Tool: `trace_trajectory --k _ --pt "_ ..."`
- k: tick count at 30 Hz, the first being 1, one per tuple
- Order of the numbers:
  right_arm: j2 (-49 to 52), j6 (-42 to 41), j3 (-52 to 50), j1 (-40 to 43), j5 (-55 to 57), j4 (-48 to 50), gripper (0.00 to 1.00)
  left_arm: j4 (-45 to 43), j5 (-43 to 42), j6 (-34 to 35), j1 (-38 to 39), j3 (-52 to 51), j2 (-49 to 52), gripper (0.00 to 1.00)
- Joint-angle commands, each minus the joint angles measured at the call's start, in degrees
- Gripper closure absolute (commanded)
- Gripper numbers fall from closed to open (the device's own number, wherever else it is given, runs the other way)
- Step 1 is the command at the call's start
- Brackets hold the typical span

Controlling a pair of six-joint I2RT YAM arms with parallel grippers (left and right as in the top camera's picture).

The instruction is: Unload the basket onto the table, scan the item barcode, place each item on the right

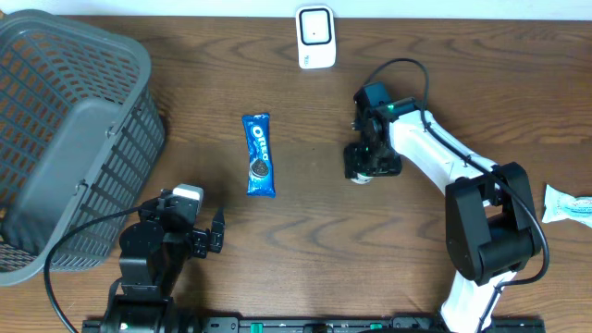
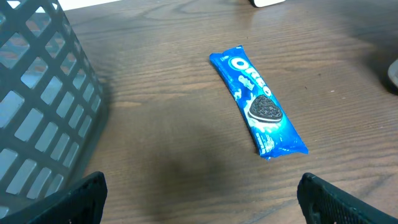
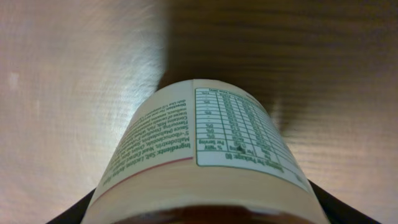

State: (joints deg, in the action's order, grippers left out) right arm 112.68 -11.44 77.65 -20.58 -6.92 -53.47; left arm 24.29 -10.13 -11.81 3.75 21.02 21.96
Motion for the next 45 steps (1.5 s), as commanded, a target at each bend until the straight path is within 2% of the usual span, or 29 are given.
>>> trace_trajectory --k 1,2,4,8,13,15,39,43,45 --pt "-0.09 18.43 1.55 -0.07 -1.09 -1.2 0.18 0.15 0.37 0.5 -0.15 -0.28 -0.35 0.02" --pt "-0.11 18.38 1.73 -0.11 -0.9 -1.42 0.11 0.15 0.37 0.5 -0.15 -0.28 -0.35 0.02" --pt "-0.22 18.36 2.36 -0.13 -0.92 -2.29 0.01 0.15 0.37 0.5 -0.15 -0.28 -0.35 0.02" --pt "-1.05 14.05 5.95 -0.13 -0.92 -6.91 0.01 0.15 0.37 0.5 -0.15 -0.28 -0.35 0.02" --pt "-1.46 -4.22 11.54 -0.13 -0.98 -13.16 0.01 0.15 0.37 0.5 -0.15 -0.28 -0.35 0.02" --pt "-1.44 -7.85 11.52 -0.13 -1.16 -13.6 0.01 0.15 0.37 0.5 -0.15 -0.28 -0.35 0.02" --pt "6.67 -8.83 8.48 -1.97 4.07 -10.43 0.01 0.15 0.37 0.5 -0.15 -0.28 -0.35 0.02" --pt "8.39 -10.47 8.48 -2.14 4.02 -10.12 0.05 0.15 0.37 0.5 -0.15 -0.28 -0.35 0.02" --pt "9.01 -11.19 8.48 -2.14 4.11 -9.75 0.14 0.15 0.37 0.5 -0.15 -0.28 -0.35 0.02"
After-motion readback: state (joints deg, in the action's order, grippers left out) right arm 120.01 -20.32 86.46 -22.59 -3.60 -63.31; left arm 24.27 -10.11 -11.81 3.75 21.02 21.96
